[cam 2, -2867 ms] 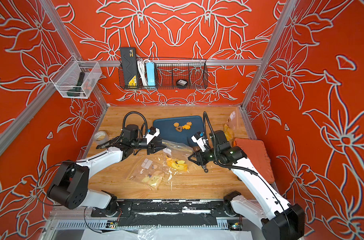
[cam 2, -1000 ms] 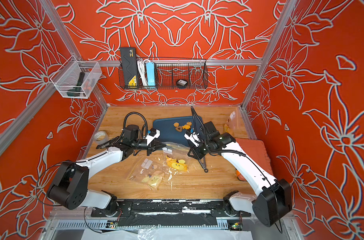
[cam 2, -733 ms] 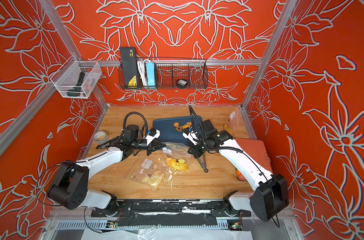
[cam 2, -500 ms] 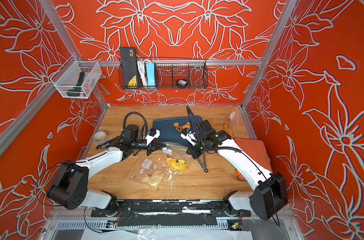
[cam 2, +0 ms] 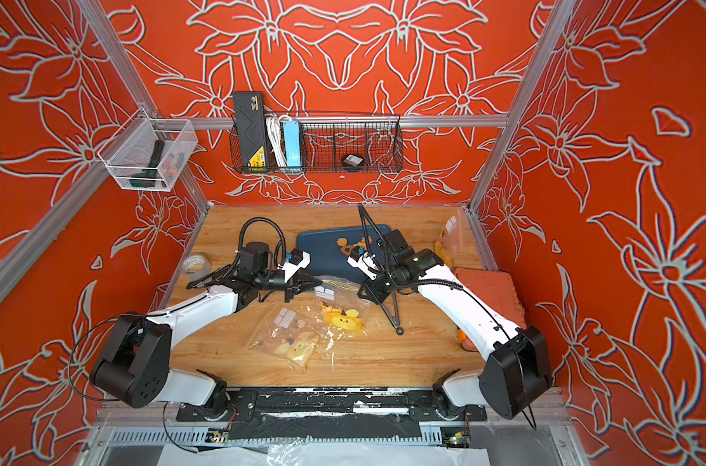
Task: Put the cookies into a resealable bag to prevent moisture
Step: Close the ziploc bag at the center of the board.
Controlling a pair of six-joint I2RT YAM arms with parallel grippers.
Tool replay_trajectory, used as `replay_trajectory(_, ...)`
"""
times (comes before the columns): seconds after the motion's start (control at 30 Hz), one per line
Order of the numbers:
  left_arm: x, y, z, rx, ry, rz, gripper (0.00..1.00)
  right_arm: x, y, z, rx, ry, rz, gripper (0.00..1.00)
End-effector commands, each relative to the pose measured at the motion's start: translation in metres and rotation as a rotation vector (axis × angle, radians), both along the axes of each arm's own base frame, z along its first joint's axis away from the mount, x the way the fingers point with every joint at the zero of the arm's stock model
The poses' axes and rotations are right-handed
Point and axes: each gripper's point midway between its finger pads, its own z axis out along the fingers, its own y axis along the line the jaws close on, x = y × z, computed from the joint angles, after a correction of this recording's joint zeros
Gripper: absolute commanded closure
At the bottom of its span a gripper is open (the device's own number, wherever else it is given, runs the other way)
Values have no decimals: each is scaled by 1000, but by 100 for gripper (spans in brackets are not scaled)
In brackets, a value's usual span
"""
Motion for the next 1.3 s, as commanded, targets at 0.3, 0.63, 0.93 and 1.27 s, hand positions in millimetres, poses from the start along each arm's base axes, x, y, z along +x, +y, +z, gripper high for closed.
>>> replay_trajectory(0.3,-3,-1,18,-21,-59,-29,100,6,9,8,-1,-38,52,91)
replay_trajectory(0.63,-4,-1,18,-22,-60,-33,100,10,18,8,-4,-54,68,84)
replay_trajectory(0.93,-4,0,20,-21,-65,-31,100,17,24,12,20,-79,59,82)
replay_trajectory(1.27,-6,1,21,-22,-70,-33,100,15,35,9,31,-61,91,100)
